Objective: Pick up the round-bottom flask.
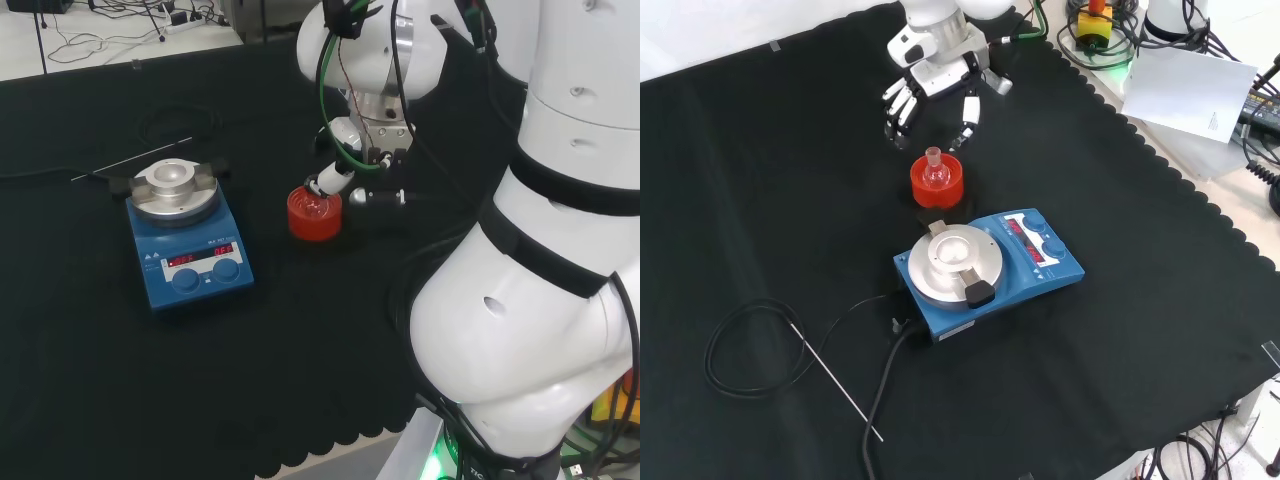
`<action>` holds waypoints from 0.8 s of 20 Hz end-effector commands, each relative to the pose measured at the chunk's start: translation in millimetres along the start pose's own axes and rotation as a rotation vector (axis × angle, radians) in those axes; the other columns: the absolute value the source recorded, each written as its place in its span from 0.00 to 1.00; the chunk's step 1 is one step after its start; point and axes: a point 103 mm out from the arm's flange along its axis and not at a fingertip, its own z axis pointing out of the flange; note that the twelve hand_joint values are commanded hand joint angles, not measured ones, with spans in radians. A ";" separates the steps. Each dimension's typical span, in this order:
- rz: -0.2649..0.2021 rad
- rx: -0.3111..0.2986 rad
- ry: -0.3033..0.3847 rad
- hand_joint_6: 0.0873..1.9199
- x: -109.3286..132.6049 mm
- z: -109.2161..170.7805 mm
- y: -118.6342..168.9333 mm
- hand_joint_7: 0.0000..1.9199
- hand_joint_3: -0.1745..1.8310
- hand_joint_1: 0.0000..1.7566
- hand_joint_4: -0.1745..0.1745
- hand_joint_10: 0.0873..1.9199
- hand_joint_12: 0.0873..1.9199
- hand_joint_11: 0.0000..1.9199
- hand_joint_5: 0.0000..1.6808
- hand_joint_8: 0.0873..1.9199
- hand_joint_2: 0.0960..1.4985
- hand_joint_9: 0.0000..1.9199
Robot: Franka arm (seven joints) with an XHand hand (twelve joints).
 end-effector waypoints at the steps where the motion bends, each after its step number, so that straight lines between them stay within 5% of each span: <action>1: -0.014 -0.009 -0.010 0.18 0.8 4.5 4.8 0.17 0.43 0.54 0.38 0.33 0.71 0.10 0.37 0.34 0.32 0.28; 16: -0.016 0.000 -0.012 0.28 -8.7 18.8 9.6 0.17 0.42 0.55 0.36 0.32 0.71 0.11 0.38 0.34 0.32 0.29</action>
